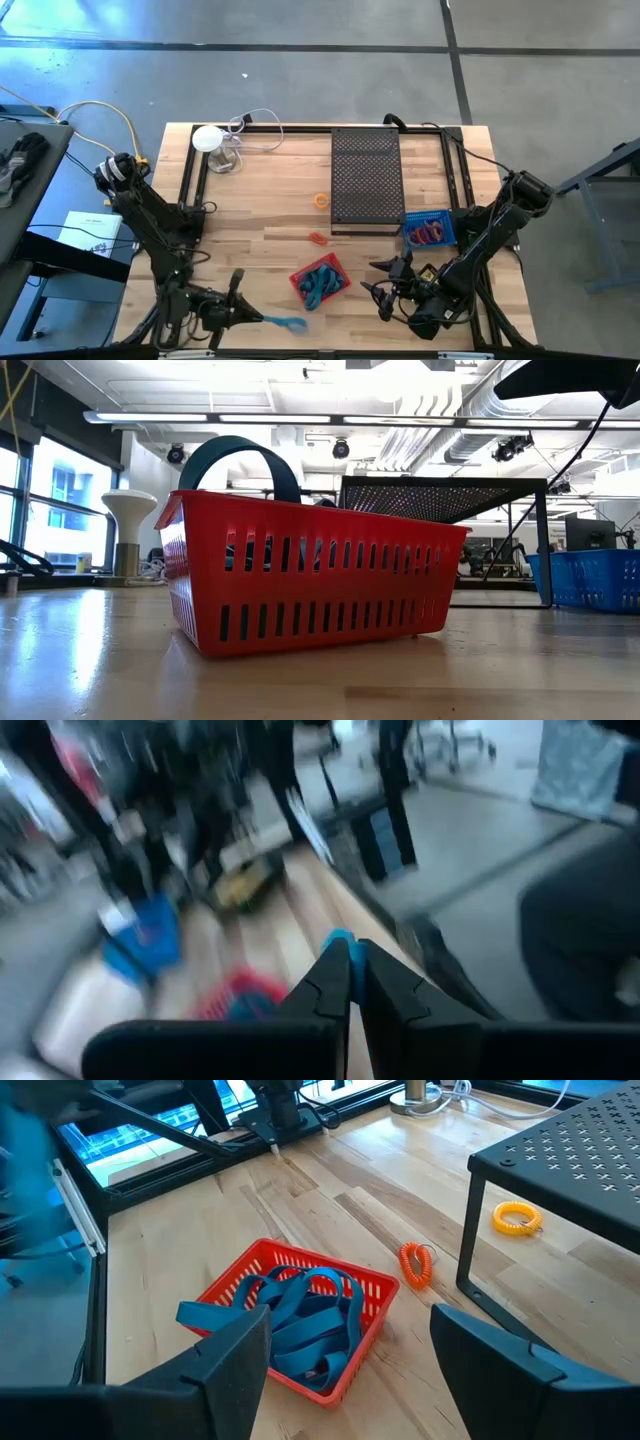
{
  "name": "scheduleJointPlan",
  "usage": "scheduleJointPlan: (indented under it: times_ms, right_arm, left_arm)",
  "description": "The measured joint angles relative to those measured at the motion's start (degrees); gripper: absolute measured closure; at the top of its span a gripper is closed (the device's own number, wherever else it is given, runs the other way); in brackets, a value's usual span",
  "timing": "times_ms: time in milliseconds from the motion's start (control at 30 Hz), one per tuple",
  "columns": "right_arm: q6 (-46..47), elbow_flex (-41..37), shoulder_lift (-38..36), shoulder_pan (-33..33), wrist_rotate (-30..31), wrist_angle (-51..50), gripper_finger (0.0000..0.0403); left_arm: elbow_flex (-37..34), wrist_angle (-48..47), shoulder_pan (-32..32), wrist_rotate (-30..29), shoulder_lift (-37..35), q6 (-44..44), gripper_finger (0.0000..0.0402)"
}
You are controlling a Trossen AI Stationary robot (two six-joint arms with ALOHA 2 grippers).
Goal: Pick & Place Office Desk Supplies
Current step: Put the blue rubberband into the red basket
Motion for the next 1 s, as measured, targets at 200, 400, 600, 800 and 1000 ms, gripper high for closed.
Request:
scheduleJointPlan:
  times_ms: [200, 400, 600, 800, 1000]
  right_arm:
    - [0.0, 0.0, 0.0, 0.0, 0.0, 0.0, 0.0141]
    - [0.0, 0.0, 0.0, 0.0, 0.0, 0.0, 0.0141]
    - [-0.2, 0.0, 0.0, 0.0, -0.2, -0.8, 0.0141]
    - [-0.2, 0.0, 0.0, 0.0, -1.8, -1.9, 0.0141]
    - [0.1, 0.0, 0.0, 0.0, -1.9, -1.8, 0.0141]
  left_arm:
    - [0.5, 11.8, 8.3, 1.9, 0.0, 15.2, 0.0399]
    - [0.5, 12.6, 24.6, 23.4, 2.0, 4.3, 0.0400]
    - [0.5, 12.2, 33.6, 34.0, 6.8, -4.5, 0.0400]
    - [0.5, 11.8, 34.3, 35.8, 14.1, -6.4, 0.0400]
    - [0.4, 12.1, 29.1, 18.7, 14.0, 2.4, 0.0400]
